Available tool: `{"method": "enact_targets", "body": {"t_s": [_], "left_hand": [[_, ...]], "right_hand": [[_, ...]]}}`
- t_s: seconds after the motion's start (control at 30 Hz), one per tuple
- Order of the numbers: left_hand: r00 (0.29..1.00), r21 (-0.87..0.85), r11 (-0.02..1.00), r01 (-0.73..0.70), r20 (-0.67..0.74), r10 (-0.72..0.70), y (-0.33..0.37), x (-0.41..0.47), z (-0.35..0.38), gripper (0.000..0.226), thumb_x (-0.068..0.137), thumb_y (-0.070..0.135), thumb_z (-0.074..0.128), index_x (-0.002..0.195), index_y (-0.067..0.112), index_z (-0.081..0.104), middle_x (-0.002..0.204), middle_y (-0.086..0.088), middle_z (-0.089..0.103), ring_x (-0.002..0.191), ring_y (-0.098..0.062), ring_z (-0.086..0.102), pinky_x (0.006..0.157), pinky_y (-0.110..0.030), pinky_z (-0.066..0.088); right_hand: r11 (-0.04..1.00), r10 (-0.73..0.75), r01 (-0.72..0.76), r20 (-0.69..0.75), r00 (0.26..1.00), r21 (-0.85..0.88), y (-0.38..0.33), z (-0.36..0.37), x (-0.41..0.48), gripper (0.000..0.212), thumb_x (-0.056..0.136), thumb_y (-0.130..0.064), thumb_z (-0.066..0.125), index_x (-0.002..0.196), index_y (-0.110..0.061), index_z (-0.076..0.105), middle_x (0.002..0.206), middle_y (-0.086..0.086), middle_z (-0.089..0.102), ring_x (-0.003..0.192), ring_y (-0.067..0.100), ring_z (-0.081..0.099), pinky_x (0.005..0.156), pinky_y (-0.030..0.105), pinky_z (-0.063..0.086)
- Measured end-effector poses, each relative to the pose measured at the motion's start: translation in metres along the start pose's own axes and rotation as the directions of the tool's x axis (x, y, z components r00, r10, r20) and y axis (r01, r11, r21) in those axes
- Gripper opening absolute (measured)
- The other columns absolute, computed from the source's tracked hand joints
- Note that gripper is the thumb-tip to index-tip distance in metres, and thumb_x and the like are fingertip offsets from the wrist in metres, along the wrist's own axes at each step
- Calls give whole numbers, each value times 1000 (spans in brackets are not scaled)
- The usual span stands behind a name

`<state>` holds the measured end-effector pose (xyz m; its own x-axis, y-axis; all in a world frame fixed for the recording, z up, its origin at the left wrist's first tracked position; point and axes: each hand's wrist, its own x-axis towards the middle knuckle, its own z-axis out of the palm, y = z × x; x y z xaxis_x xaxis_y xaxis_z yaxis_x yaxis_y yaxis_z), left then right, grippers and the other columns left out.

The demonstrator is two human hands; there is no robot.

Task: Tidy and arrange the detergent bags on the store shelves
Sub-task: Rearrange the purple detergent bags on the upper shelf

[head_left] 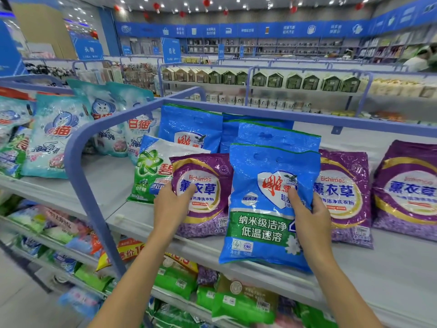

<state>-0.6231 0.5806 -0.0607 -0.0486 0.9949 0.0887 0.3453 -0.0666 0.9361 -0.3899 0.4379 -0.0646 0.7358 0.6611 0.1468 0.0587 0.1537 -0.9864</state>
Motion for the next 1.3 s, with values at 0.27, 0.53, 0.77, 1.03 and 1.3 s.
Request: {"method": "enact_targets", "body": {"t_s": [0.27,0.53,0.77,1.03,1.3], "left_hand": [[977,-404,894,-196,-162,141,41,-13,-28,24,99,36,65,97,13,71,82,-2,76,73,-18,75,60,-32,59],[941,-680,673,-290,-331,72,90,-29,-73,16,90,25,78,105,22,75,97,4,80,92,-19,77,80,-41,63],[968,-784,611,108,222,115,130,-73,-22,37,76,14,80,111,7,73,99,-13,79,87,-28,78,67,-39,63],[842,-646,685,337,533,89,138,-154,94,45,75,24,83,116,7,73,105,-17,77,89,-32,77,69,-42,63],[817,-631,708,317,560,133,162,-221,158,37,73,30,83,103,10,76,107,-16,77,95,-33,74,87,-49,61]], "right_hand": [[999,-9,12,-56,998,46,1,27,0,14,96,-42,69,95,-29,76,85,-3,74,78,19,62,71,43,49],[987,-49,49,2,999,-151,3,43,-2,21,97,-48,64,106,-30,65,96,-5,71,93,20,68,78,43,53],[984,-160,175,250,955,-38,-68,-2,-18,16,104,-35,56,119,-30,58,106,-24,68,96,-19,61,91,18,51],[997,26,6,388,921,-81,-71,-136,-52,37,79,-15,85,112,-20,70,101,-8,80,94,10,76,77,21,58],[976,207,-217,349,914,-10,-49,-247,-66,48,62,-16,87,107,-9,73,102,6,80,95,22,77,80,27,60]]}}
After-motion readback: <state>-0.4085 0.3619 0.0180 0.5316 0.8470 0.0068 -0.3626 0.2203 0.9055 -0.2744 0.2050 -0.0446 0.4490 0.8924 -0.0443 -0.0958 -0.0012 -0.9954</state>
